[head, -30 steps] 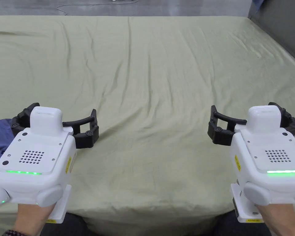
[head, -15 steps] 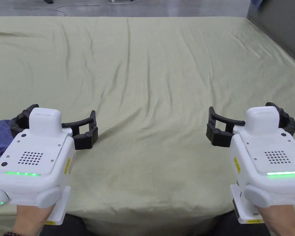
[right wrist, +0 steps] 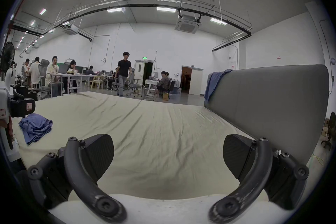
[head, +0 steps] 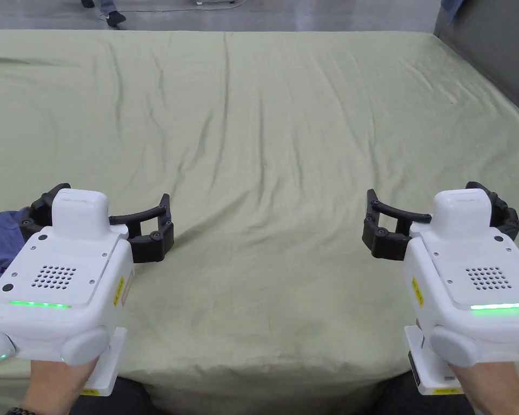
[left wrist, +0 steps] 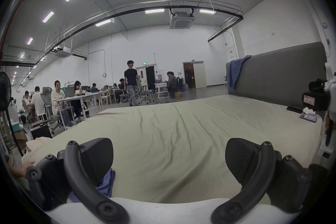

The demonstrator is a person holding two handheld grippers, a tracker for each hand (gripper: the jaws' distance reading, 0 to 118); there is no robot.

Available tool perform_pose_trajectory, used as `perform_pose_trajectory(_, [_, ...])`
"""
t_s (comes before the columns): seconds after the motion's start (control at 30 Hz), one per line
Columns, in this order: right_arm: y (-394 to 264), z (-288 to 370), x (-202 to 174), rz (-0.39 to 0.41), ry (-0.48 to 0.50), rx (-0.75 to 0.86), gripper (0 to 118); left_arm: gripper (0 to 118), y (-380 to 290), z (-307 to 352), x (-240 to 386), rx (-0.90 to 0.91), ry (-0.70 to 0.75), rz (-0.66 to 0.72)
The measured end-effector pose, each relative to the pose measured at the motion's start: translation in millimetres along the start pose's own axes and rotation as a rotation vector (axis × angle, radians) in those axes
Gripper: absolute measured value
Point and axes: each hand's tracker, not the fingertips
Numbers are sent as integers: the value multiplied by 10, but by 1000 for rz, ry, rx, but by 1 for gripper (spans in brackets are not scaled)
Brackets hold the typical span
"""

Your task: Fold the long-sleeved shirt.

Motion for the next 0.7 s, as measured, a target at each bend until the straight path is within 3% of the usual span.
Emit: perform_pose_trajectory(0.7, [9,-2,18,-9,-33,4,118,118,-24,-22,53,-6,-22,-21])
